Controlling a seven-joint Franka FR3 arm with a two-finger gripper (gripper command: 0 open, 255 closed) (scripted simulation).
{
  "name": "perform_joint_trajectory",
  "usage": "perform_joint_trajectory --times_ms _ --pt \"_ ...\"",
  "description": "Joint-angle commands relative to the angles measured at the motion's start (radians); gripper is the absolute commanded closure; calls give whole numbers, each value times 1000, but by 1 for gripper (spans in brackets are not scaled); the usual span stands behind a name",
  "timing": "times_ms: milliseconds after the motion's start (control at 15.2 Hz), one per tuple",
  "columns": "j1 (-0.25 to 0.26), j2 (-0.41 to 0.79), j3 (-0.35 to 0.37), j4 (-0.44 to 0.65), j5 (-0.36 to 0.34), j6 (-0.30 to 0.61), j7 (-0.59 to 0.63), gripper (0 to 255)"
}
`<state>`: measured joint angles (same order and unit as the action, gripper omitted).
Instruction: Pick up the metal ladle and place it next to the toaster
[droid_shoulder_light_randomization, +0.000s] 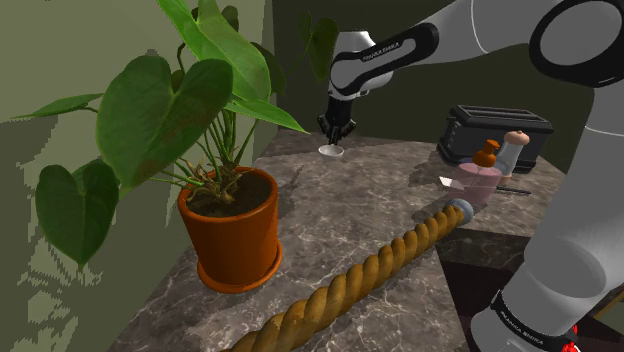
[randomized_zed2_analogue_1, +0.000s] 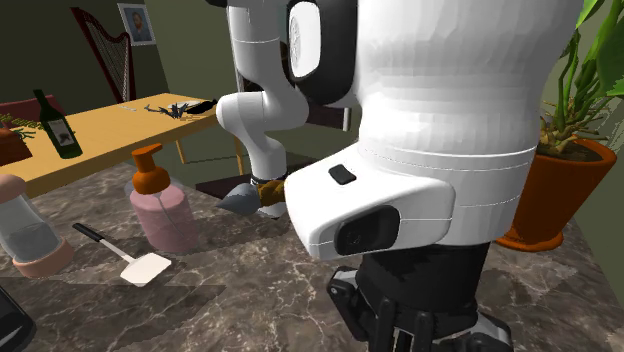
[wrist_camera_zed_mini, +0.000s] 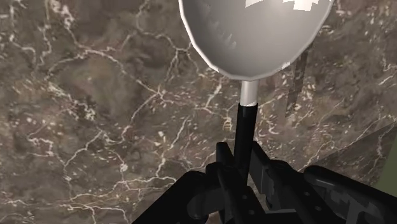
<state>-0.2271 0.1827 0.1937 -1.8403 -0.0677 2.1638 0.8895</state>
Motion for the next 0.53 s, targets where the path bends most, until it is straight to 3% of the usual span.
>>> perform_joint_trajectory --times_ms 0,462 --pt "1 -7 1 19 2 -27 0 255" --pt "1 -27 3 88 9 -115 -6 255"
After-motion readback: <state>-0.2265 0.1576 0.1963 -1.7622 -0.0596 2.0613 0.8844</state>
